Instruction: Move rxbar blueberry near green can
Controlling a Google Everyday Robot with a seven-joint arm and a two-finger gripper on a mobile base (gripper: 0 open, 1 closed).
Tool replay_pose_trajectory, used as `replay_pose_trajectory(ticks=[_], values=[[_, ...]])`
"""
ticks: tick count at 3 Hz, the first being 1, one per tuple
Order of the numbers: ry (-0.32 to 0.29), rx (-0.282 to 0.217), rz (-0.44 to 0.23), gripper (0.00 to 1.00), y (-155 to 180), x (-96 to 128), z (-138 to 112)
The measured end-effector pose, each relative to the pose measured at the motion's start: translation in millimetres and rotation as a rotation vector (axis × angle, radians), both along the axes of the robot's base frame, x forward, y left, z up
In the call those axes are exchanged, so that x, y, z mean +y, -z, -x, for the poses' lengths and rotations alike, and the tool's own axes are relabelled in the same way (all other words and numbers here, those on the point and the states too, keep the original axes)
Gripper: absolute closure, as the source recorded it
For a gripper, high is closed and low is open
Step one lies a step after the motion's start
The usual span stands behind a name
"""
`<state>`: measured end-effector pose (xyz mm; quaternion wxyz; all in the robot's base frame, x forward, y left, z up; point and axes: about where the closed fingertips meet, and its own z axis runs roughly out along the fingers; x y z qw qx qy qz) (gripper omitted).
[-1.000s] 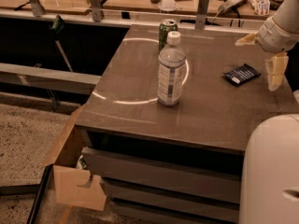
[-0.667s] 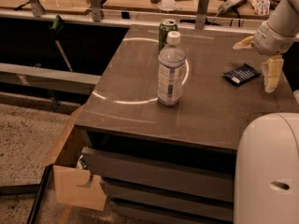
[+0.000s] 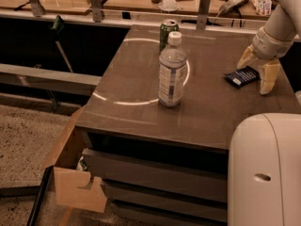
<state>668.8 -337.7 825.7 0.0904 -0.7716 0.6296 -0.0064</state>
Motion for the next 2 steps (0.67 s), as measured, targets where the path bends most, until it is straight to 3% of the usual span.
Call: replay_pose_trajectory(ticks=[2], values=[[0.003, 0.0, 0.001, 0.5, -2.2, -0.8, 1.2]])
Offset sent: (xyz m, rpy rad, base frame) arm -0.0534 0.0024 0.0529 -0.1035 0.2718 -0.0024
